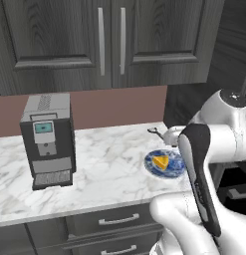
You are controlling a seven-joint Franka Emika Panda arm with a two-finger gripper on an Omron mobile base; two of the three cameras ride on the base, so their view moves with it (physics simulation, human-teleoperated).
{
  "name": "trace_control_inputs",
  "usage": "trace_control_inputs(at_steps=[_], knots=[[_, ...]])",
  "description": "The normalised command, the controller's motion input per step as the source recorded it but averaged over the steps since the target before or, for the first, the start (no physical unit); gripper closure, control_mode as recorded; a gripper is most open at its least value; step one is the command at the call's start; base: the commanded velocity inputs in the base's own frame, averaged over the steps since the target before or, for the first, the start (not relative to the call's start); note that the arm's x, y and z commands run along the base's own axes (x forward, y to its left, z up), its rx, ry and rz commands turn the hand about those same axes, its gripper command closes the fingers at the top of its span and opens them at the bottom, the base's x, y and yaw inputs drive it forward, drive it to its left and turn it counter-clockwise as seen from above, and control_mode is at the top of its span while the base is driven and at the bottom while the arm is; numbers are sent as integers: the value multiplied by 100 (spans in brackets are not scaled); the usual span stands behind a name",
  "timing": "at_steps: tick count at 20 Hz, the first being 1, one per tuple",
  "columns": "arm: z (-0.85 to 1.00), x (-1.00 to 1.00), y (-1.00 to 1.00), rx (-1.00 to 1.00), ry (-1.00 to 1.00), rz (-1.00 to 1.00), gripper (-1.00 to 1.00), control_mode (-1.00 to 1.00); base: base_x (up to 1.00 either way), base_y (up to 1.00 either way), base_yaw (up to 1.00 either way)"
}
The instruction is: Pick the cheese from the microwave and place it on plate located on the counter.
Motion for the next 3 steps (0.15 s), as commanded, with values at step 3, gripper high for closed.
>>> trace_control_inputs(at_steps=[3], knots=[[41,-3,0,0,0,0,-100,-100,0,0,0]])
